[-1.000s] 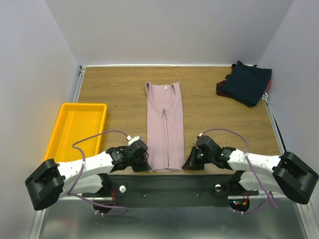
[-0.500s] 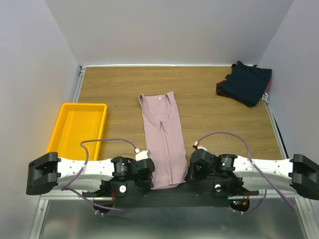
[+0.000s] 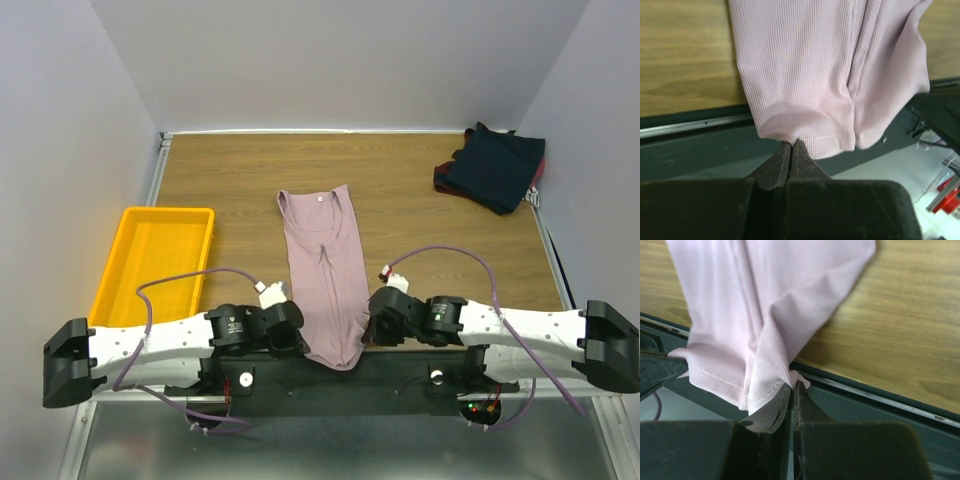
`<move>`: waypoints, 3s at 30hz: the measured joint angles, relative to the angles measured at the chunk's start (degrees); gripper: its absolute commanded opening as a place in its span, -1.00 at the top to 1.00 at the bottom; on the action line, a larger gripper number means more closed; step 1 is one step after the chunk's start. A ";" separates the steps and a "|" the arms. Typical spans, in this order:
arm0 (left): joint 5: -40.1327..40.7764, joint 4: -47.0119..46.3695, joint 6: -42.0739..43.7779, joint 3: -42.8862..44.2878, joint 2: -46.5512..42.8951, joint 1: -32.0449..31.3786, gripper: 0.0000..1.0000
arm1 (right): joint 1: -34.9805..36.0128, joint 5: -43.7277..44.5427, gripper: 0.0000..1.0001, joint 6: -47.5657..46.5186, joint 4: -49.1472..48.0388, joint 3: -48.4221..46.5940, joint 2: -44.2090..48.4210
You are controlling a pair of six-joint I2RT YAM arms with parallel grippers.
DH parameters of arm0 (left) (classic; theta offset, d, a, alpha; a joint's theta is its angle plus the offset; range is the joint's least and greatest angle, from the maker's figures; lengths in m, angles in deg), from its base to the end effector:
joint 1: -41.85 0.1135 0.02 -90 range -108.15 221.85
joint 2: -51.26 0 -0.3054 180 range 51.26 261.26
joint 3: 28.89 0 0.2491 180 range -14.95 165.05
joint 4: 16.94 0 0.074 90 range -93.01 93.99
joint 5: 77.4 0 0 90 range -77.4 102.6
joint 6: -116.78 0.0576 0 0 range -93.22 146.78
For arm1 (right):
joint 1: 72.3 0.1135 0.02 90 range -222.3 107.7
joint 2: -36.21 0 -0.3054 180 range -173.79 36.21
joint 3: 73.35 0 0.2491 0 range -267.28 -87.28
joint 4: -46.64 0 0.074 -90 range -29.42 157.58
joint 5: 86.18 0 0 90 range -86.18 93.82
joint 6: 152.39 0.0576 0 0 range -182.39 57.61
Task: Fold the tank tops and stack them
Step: Fold the tank top
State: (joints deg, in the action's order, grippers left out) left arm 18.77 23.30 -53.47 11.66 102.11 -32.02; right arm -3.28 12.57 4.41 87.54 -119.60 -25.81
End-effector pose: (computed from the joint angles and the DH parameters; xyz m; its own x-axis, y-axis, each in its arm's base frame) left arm 0.0492 -0.1478 0.2045 -0.9589 -0.2113 -0.1894 -0.0529 0.7889 -0.6123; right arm 0.0756 0.1728 0.2061 -0.9386 0.0897 -0.3333 -0.0768 0.8872 0.4550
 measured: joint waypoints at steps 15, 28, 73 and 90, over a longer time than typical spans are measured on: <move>1.84 0.07 13.79 6.27 2.19 20.33 1.00 | -11.56 4.61 0.98 -8.81 1.40 -10.93 -5.55; 1.36 -7.10 25.03 8.96 10.60 33.11 1.00 | -20.11 5.86 0.99 -18.69 -1.70 -19.30 -18.03; -8.28 -24.81 40.70 32.24 45.09 51.25 0.02 | -34.62 -0.72 -0.13 -29.88 -11.13 -41.00 -45.00; -2.69 -24.30 37.81 26.58 27.74 51.06 -0.20 | -34.10 -1.20 -0.41 -31.87 -12.90 -35.65 -33.40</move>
State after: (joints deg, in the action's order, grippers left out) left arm 16.08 -1.01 -15.65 38.24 129.84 19.04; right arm -37.38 11.37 -27.46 74.64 -155.25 -59.21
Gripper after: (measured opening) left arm 0.631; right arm 0.739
